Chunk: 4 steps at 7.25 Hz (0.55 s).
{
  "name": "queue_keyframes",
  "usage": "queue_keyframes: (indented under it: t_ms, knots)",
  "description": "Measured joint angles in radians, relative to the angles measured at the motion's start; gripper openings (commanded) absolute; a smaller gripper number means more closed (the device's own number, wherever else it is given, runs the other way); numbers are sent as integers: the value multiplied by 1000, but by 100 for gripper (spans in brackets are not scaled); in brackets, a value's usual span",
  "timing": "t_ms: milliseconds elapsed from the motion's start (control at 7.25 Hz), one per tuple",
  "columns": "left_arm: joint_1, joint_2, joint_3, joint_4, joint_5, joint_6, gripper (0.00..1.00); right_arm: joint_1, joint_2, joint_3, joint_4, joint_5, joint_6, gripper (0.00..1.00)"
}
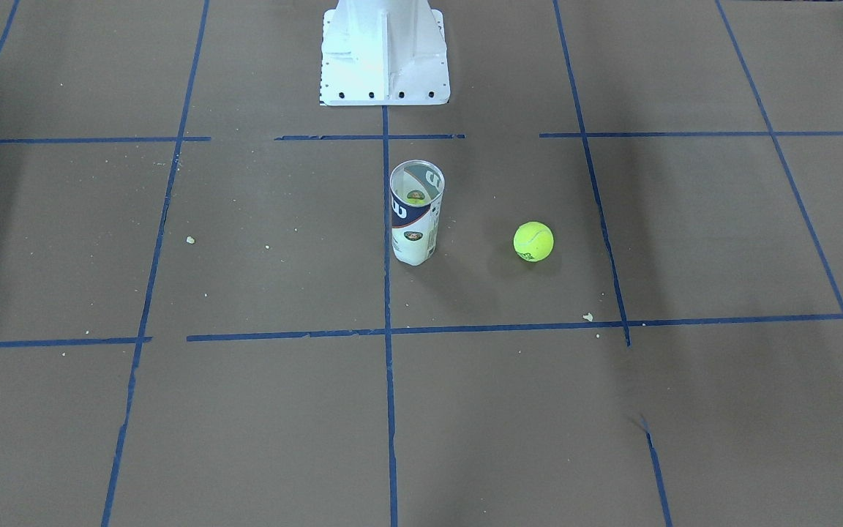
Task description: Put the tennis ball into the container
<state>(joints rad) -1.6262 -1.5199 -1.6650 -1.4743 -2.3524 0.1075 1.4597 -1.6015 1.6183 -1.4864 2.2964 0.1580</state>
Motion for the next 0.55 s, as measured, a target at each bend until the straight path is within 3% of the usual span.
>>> queue_keyframes:
  t_ms: [552]
  knots:
    - [10,-35,-43,4,8,-88,100,0,0,0,0,0,0,100]
